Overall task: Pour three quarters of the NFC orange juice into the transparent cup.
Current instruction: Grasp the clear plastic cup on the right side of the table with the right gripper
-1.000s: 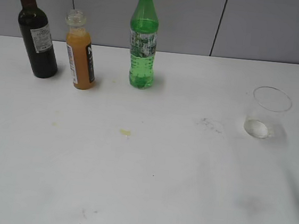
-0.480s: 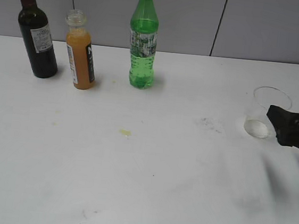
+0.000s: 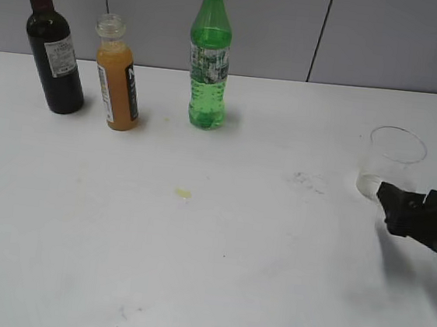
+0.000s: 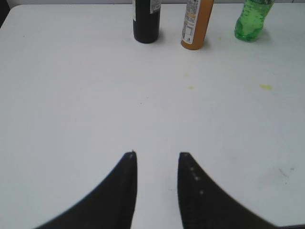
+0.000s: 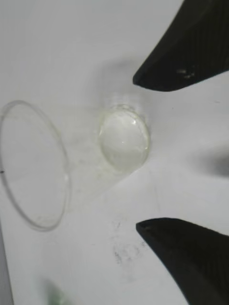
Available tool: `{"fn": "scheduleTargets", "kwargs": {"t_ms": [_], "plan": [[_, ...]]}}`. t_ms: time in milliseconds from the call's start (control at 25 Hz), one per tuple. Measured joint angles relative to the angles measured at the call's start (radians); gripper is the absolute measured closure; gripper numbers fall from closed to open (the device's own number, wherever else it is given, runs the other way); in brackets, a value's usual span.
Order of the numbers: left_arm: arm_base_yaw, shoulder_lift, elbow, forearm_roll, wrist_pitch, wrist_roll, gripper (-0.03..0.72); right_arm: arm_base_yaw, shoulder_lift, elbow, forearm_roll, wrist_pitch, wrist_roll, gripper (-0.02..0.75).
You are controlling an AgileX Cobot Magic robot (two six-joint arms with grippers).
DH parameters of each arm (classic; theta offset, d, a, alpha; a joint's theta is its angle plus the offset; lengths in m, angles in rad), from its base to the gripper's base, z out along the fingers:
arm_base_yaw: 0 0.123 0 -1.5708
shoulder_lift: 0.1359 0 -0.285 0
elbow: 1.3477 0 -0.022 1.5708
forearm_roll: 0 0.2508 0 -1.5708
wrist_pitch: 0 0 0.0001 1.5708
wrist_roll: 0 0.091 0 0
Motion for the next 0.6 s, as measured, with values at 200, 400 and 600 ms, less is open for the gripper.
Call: {"fn": "scheduleTargets", "kwargs": {"t_ms": [200,400,600], "plan": [[0.000,0.000,0.000,0.000,0.000,0.000,0.449,0.000,0.085,-0.036,0.003,-0.001,-0.027,0.100],[0.000,0.000,0.000,0.000,0.000,0.000,0.449,0.000,0.116,-0.094,0.004,-0.003,-0.031,0.100],[0.000,0.000,0.000,0.000,0.000,0.000,0.449,0.000,0.168,-0.161,0.002,-0.007,-0.032,0.099]]}}
